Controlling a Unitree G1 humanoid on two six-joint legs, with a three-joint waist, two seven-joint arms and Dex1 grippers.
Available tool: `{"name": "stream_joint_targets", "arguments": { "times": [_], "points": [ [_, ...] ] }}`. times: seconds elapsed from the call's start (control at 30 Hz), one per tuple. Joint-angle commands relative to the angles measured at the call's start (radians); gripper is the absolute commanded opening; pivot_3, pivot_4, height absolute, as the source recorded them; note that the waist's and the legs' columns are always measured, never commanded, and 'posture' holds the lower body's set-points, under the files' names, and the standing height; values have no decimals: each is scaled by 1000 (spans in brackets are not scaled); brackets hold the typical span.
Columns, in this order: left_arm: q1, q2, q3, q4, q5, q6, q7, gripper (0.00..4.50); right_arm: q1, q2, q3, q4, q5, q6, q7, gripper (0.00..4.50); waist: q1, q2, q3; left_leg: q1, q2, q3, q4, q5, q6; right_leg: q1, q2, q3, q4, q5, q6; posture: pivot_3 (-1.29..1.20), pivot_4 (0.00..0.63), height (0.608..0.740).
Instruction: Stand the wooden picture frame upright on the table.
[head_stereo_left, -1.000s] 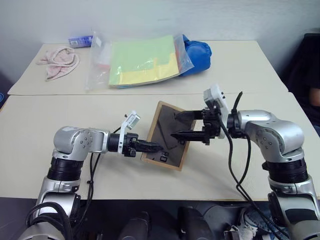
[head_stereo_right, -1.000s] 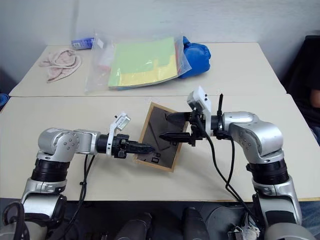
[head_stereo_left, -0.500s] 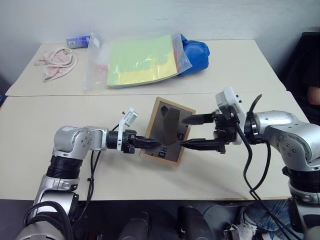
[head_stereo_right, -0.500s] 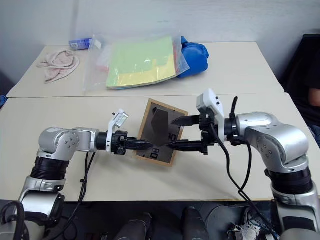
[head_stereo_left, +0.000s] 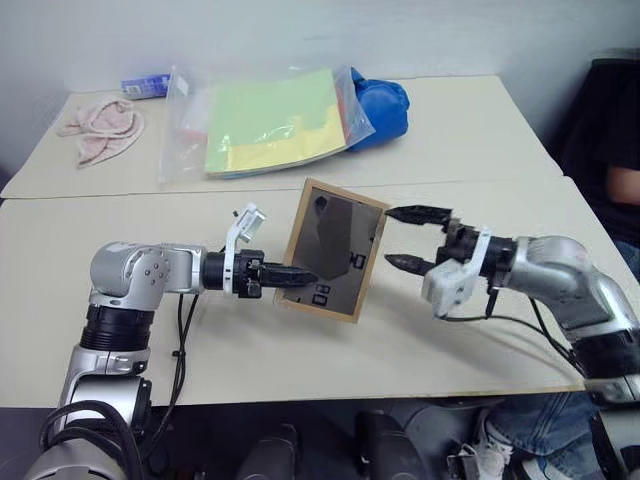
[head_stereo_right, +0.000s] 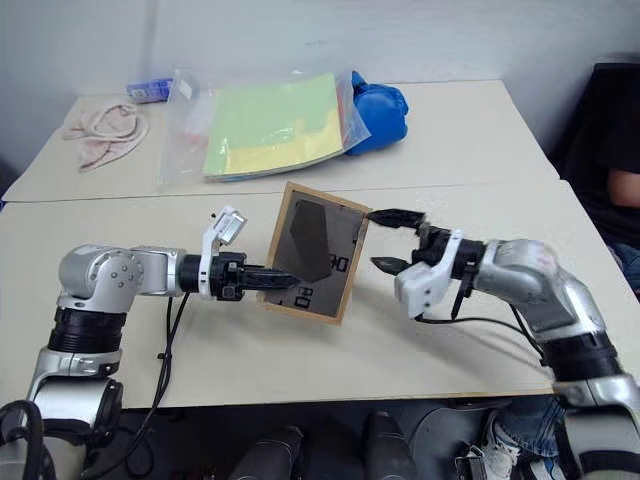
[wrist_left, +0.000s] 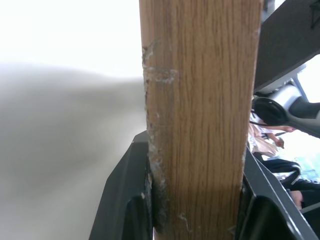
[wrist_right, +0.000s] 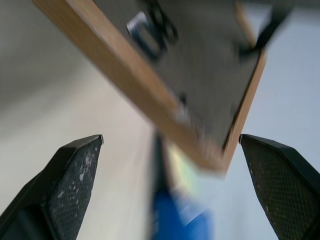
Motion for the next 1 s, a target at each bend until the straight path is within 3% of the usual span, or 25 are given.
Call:
{"name": "stream_joint_targets", "arguments": {
  "times": [0.03, 0.23, 0.33, 0.43, 0.53, 0.67, 0.73, 0.8, 0.87, 0.93, 1.0],
  "points": [
    [-32, 8, 27, -28, -47, 13, -24, 1277, -86, 52, -12, 94, -166, -62, -280, 4108, -14, 0, 0, 0, -1, 0, 0, 0, 0, -1, 0, 0, 1, 0, 0, 0, 150, 740],
    [-34, 31, 25, -31, -57, 25, -31, 1277, -162, 71, 62, 186, -334, -54, -520, 2199, -23, 0, 0, 0, -2, 0, 0, 0, 0, -4, 1, 3, 3, -1, -1, 0, 150, 740],
    [-29, 47, 32, -29, -61, 31, -30, 1277, -186, 65, 91, 192, -357, -73, -588, 1884, -27, 0, 0, 0, -2, 0, 0, 0, 0, -7, 2, 5, 4, -1, -1, 0, 150, 740],
    [-17, 67, 68, -30, -70, 36, -24, 2258, -206, 56, 119, 205, -363, -75, -620, 1717, -32, 0, 0, 0, -2, 0, 0, 0, 0, -7, 3, 6, 4, -1, -2, 0, 150, 740],
    [8, 115, 117, -54, -78, 24, -22, 3260, -232, 44, 146, 235, -351, -83, -627, 1237, -44, 0, 0, 0, -1, 0, 0, 0, 0, -8, 6, 8, 4, -1, -2, 0, 150, 740],
    [66, 246, 278, -78, -111, 37, -22, 4500, -267, 31, 171, 283, -314, -112, -621, 1237, -59, 0, 0, 1, -1, 0, -2, -1, -1, -11, 10, 15, 5, -1, -2, 0, 150, 740],
    [128, 325, 402, -117, -165, 60, -52, 4500, -286, 35, 189, 333, -256, -143, -591, 1237, -75, 0, 0, 1, 0, -2, -2, -1, -3, -11, 13, 20, 5, -1, -2, 0, 150, 740],
    [254, 379, 533, -236, -211, 30, -96, 4500, -293, 62, 271, 437, 58, -166, -396, 1237, -90, 0, 0, 2, 2, -2, -3, -3, -4, -11, 14, 23, 5, -1, -2, 0, 150, 740],
    [364, 397, 605, -339, -230, -20, -120, 4500, -224, 98, 337, 371, 548, 44, -7, 1237, -105, 0, 0, 4, 5, -2, -3, -4, -4, -8, 13, 25, 2, -1, -3, 0, 150, 740],
    [430, 368, 629, -432, -221, -96, -91, 4500, -132, 133, 295, 152, 1012, 546, 349, 1237, -106, 0, 0, 4, 11, -2, -2, -6, -3, -5, 14, 26, -1, 0, -5, 0, 150, 740],
    [455, 325, 623, -478, -200, -169, -41, 4500, -93, 137, 242, 13, 1272, 915, 520, 1237, -94, 1, 0, 2, 13, -3, 1, -8, -3, -4, 15, 24, -1, 0, -6, 0, 150, 740]
  ]
}}
